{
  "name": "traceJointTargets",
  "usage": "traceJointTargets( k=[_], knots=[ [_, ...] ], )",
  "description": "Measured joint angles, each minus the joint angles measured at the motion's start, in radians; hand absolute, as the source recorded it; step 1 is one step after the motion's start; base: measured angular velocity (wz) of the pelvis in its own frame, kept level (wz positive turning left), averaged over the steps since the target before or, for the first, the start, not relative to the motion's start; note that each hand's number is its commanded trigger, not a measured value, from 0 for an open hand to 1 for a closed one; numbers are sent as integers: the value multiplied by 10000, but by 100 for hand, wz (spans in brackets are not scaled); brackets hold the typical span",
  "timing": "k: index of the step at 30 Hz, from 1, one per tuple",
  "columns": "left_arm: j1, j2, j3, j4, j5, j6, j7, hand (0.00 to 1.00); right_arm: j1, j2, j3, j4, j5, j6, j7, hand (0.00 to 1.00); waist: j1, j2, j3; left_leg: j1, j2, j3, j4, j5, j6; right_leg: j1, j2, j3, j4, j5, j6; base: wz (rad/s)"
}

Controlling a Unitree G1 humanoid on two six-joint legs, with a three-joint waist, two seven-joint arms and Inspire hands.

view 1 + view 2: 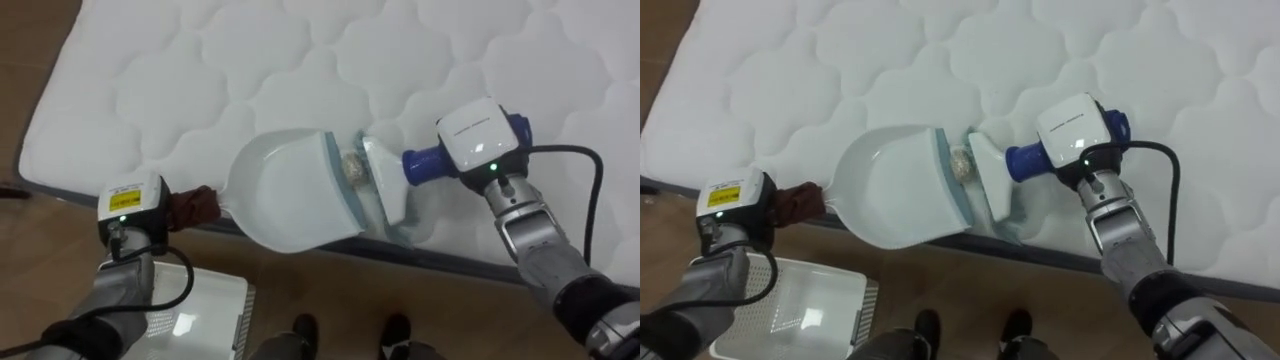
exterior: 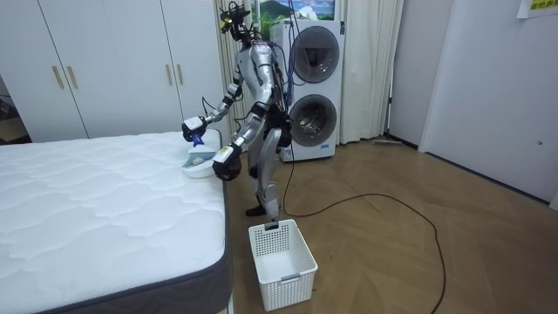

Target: Clean bed

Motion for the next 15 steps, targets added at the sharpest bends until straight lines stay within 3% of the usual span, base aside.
traceJointTargets(
  k=[15],
  knots=[
    [0,-27,0,-2,-2,-20,11,100,0,-8,-60,-2,250,-166,-4,100,-2,27,-2,-6,-4,-14,-65,0,-1,-14,7,-35,-103,-5,8,0]
  ],
)
